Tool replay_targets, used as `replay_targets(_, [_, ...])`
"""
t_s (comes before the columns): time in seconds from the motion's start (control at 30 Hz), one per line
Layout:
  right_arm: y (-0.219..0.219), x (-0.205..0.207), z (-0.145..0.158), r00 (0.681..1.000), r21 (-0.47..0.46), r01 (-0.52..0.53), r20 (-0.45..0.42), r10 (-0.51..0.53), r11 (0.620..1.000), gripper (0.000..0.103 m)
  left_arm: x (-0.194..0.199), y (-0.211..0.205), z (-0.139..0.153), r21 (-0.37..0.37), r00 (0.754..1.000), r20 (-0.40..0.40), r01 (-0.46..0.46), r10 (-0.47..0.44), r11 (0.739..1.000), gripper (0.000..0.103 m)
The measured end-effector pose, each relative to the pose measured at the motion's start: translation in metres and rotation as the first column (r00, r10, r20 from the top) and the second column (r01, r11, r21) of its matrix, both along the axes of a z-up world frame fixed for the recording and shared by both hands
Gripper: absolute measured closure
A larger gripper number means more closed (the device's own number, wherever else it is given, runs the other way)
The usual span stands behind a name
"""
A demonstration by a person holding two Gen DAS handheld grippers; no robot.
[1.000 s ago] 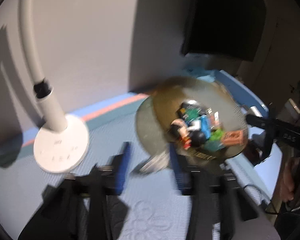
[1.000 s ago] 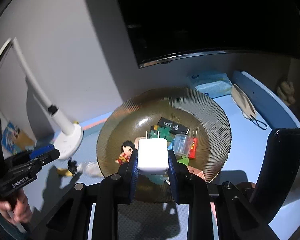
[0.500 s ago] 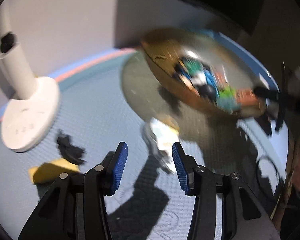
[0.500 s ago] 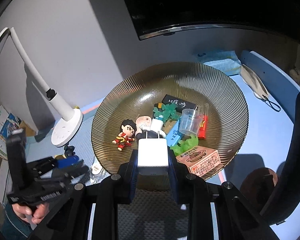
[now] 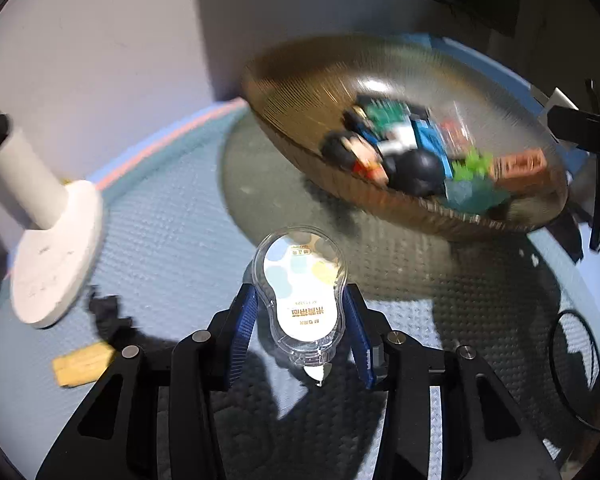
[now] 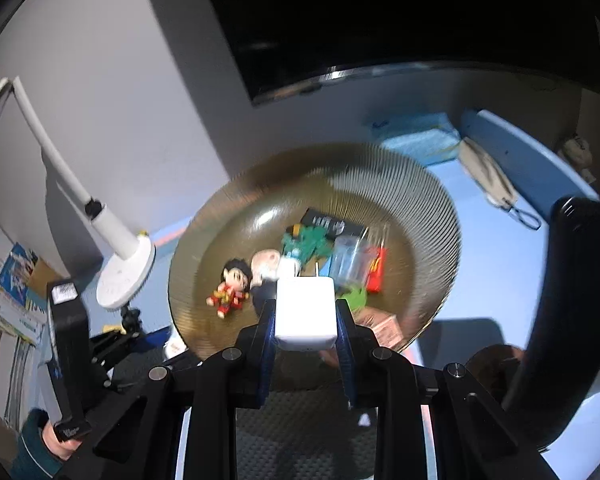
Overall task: Organize rigid objects
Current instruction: 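Carry gear dispenser and white charger over the amber bowl, then open both tools to drop the gear dispenser and charger into the bowl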
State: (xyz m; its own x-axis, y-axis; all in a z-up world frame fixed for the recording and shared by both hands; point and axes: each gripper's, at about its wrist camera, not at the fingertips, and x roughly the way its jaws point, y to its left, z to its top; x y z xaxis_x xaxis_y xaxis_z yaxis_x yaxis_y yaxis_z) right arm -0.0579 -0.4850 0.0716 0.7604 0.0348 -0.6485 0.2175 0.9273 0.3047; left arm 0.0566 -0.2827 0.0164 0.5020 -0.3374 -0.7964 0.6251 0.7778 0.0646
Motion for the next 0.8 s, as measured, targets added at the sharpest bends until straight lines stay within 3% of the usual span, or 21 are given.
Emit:
replay_targets(0.13, [-0.013,0.001,0.022,0.997,-0.005,0.054,0.047,-0.053,0.999,0.077,-0.004,0.024,0.051,-0.122,0.993,0.087,-0.069,0.080,0.990,0.062])
replay_targets(0.2, [-0.023,0.011,0.030,0.995,0.005,0.091,0.048,-0.091,0.996,0.077,-0.003,0.018,0.077,-0.180,0.992,0.103,-0.053,0.072,0.982,0.062])
replay_targets(0.33, [-0.037,0.034,0.030,0.989,0.010,0.149,-0.017,-0.149,0.989,0.077,0.004,-0.030,0.106,-0.180,0.990,0.140,0.033,-0.007,0.983,0.062])
replay_targets(0.5, [-0.042,0.056,0.007,0.966,-0.059,0.206,-0.145,-0.212,0.977,0.077,0.026,-0.066,0.081,-0.132,0.998,0.063,0.025,-0.016,0.991,0.062])
replay_targets(0.67, [-0.045,0.058,-0.008,0.954,-0.090,0.220,-0.188,-0.233,0.971,0.077,0.026,-0.070,0.057,-0.137,1.000,0.006,0.000,0.001,0.991,0.061])
replay_targets(0.7, [-0.046,0.058,-0.008,0.952,-0.089,0.227,-0.190,-0.240,0.970,0.077,0.022,-0.069,0.058,-0.138,1.000,0.008,0.001,0.000,0.990,0.058])
replay_targets(0.73, [-0.047,0.056,-0.008,0.950,-0.084,0.235,-0.189,-0.247,0.968,0.073,0.022,-0.069,0.059,-0.143,1.000,0.010,0.005,-0.004,0.990,0.046])
replay_targets(0.8, [-0.050,0.053,-0.003,0.950,-0.061,0.243,-0.186,-0.250,0.968,0.057,0.022,-0.072,0.068,-0.167,1.000,0.031,0.008,-0.003,0.986,0.025])
